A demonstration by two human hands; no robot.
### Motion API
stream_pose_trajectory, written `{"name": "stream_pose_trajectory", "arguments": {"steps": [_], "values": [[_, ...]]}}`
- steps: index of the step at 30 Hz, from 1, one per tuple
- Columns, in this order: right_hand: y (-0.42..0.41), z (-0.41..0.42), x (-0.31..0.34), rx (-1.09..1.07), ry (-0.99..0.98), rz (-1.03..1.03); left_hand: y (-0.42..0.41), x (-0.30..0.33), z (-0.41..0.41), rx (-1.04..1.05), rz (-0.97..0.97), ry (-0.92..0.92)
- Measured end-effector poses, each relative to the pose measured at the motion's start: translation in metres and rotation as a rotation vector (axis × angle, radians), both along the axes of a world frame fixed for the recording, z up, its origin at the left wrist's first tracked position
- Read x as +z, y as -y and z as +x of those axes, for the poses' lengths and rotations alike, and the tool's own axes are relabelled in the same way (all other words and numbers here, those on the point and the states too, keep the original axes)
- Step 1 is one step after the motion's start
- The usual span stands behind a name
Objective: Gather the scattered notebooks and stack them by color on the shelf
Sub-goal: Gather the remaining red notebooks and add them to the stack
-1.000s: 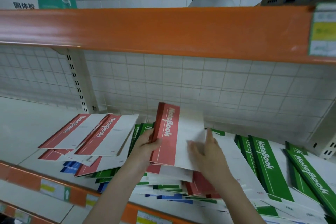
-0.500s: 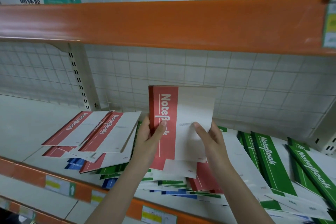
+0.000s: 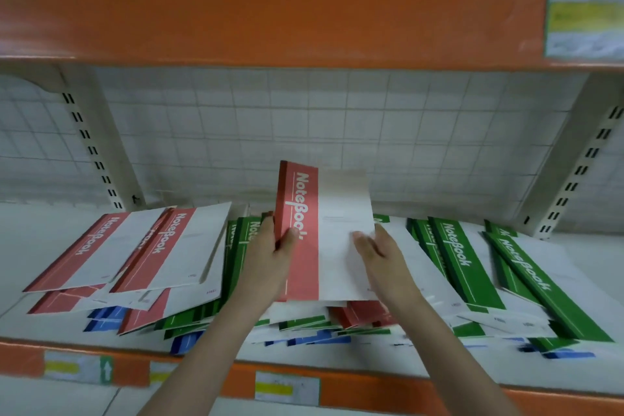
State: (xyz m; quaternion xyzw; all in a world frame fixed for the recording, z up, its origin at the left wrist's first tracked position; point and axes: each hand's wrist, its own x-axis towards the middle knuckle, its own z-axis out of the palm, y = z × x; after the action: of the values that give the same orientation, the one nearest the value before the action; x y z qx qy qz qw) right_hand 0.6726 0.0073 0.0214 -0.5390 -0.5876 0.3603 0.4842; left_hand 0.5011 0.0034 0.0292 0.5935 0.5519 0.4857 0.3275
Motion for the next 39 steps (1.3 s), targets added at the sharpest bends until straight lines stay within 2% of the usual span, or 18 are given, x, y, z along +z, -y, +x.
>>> {"name": "stream_pose_trajectory", "arguments": {"steps": [5,15,24,35,39], "values": [[0.025,0.028,-0.002,-0.182,0.001,-0.215,0.005,-0.006,0.03,-0.078,-0.146,0.025],[0.099,0.148,-0.002,-0.588,-0.04,-0.24,0.02,-0.007,0.166,-0.425,-0.278,0.034],[0.196,0.261,-0.009,-0.935,-0.103,-0.229,0.073,-0.02,0.311,-0.705,-0.348,0.054],[0.295,0.391,-0.034,-1.09,-0.19,-0.199,0.155,-0.032,0.467,-0.891,-0.398,0.002],[0.313,0.428,-0.044,-1.126,-0.19,-0.224,0.167,-0.038,0.504,-0.946,-0.386,0.045]]}}
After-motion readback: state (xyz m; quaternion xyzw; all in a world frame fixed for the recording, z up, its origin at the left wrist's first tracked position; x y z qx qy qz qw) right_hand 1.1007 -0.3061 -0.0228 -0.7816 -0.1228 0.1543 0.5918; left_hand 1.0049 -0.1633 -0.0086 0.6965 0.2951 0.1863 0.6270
